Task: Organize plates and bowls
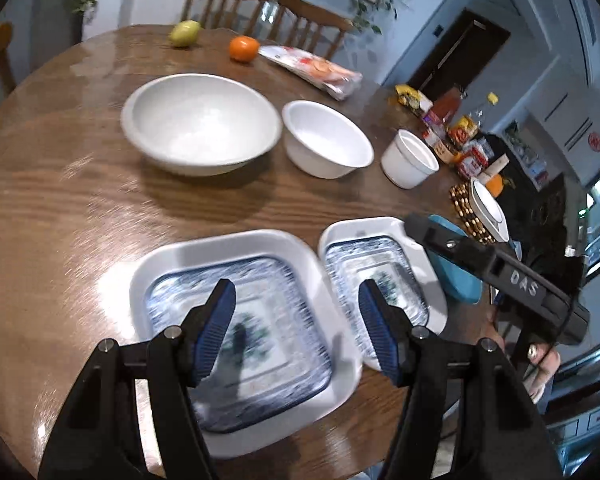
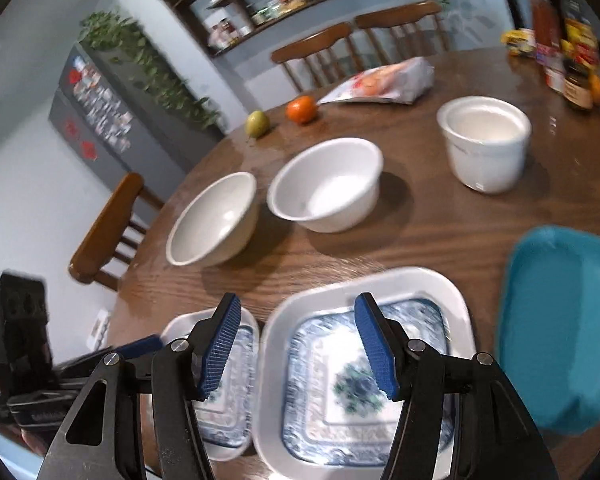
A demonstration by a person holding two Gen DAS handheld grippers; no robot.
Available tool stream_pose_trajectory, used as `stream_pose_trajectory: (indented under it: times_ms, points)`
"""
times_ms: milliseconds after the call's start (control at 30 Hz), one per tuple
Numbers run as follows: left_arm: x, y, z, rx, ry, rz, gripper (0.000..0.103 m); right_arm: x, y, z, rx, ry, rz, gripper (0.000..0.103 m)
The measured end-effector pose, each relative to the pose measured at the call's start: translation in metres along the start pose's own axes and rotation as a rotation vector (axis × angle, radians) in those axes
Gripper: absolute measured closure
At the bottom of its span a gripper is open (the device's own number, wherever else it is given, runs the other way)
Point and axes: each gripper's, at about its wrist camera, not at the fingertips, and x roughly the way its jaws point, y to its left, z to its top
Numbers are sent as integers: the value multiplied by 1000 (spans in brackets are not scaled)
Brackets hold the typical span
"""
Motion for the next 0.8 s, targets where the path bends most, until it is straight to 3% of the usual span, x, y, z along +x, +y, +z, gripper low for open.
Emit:
stream_pose_trajectory:
  times_ms: [100, 167, 233, 300, 500, 800]
  points:
    - [-7, 18, -10, -27, -40, 71, 41, -5, -8, -11, 46, -26, -25, 42]
    - [-4, 27, -13, -53, -44, 122, 46, -5, -6, -17, 45, -19, 9, 42]
    - [1, 33, -17, -61, -22, 132, 53, -8, -4, -24, 38, -10, 61, 42]
    - [6, 37, -20, -63, -1, 117, 56, -13, -3, -29, 41, -20, 60, 42]
    - [11, 32, -25, -9, -4, 162, 56, -18, 1, -36, 42, -38, 48, 42]
    - [10, 40, -26, -30, -41, 212, 57, -12, 3, -46, 38, -13, -1, 42]
